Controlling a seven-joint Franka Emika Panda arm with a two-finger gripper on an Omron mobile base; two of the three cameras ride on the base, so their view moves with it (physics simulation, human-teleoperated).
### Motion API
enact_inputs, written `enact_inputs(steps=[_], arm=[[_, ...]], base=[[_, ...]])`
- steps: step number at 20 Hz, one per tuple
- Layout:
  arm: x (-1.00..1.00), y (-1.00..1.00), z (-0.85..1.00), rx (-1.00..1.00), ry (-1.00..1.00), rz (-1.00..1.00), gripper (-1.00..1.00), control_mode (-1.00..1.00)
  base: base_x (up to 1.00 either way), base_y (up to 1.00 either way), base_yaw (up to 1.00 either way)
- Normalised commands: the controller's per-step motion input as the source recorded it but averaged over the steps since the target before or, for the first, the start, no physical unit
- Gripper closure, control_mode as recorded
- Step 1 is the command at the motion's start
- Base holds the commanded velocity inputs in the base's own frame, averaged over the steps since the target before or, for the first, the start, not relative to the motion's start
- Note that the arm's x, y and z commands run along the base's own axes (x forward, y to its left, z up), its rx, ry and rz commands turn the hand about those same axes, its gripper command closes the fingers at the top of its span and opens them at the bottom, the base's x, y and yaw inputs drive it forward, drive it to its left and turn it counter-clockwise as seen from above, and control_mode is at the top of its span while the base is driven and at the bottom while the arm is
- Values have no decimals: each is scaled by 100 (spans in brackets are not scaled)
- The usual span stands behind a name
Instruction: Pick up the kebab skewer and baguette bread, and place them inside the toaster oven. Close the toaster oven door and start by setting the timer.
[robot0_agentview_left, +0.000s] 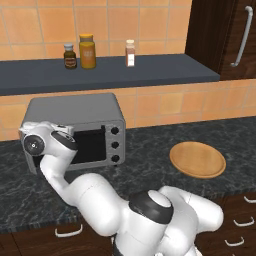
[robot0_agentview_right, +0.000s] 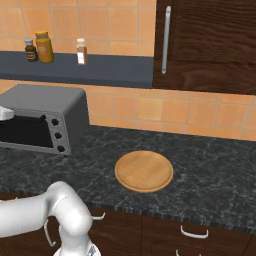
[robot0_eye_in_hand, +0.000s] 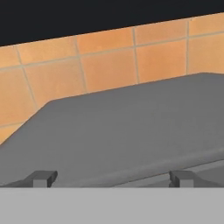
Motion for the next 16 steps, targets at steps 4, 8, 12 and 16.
enact_inputs(steps=[4, 8, 12, 16], arm=[[-3, 0, 52, 0, 1, 0, -100, -100], [-8, -13, 49, 0, 0, 0, -100, -100], [-62, -96, 3, 1, 0, 1, -100, -100], [-70, -100, 0, 3, 0, 1, -100, -100]], base=[[0, 0, 0], [0, 0, 0], [0, 0, 0], [0, 0, 0]])
